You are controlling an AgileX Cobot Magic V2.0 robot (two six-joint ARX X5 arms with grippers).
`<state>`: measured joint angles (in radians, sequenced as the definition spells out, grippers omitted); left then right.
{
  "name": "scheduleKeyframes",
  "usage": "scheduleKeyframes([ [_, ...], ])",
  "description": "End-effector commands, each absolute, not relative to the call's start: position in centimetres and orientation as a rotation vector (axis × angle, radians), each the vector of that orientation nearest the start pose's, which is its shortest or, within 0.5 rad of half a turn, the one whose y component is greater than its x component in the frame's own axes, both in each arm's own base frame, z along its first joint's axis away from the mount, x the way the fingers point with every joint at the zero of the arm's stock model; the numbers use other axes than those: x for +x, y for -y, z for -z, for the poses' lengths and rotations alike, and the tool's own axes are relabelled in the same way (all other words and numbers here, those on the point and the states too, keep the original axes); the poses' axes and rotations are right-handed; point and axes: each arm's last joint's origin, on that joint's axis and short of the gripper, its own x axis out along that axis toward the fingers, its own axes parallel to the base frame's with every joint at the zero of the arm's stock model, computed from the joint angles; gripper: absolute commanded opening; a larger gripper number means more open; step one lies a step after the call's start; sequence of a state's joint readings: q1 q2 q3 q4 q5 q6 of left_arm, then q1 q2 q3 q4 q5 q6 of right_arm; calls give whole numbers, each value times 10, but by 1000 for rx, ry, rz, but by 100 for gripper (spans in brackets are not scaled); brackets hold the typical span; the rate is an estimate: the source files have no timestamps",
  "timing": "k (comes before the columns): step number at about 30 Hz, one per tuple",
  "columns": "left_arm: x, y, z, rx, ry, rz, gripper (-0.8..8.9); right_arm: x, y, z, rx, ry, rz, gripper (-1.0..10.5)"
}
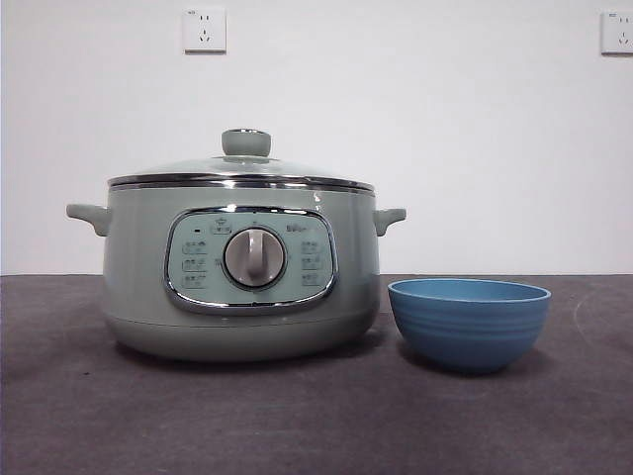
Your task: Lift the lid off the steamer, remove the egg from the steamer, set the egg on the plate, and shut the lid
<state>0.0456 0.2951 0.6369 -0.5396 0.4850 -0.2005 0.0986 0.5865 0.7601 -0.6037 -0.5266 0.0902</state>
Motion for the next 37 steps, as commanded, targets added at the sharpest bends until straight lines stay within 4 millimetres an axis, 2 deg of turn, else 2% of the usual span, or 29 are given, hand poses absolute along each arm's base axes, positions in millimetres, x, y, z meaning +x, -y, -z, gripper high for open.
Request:
scheduleKeyframes([
  [1, 74, 11, -312, -208, -266, 472, -7, 117, -28, -328, 85, -471, -667, -12],
  [8, 84, 15, -334, -188, -380, 626, -7, 122, -31, -347, 43, -603, -781, -11],
  [13, 87, 16, -340, -195, -433, 674, -7, 123, -34, -345, 43, -684, -806, -11],
  [18, 87, 16, -341, -211, -444, 671, 16, 124, -34, -344, 44, -693, -809, 28],
  [19, 87, 15, -340, -217, -448, 670, 59, 124, -34, -344, 44, -692, -808, 77],
  [23, 87, 15, -341, -234, -454, 662, 487, 124, -34, -344, 47, -693, -807, 491],
  [25, 88, 15, -341, -231, -447, 662, 509, 124, -34, -344, 47, -693, -806, 568],
  [31, 97, 15, -342, -228, -443, 663, 509, 125, -34, -345, 45, -687, -807, 567],
  [37, 121, 16, -340, -225, -457, 684, 509, 127, -35, -347, 54, -666, -801, 567],
])
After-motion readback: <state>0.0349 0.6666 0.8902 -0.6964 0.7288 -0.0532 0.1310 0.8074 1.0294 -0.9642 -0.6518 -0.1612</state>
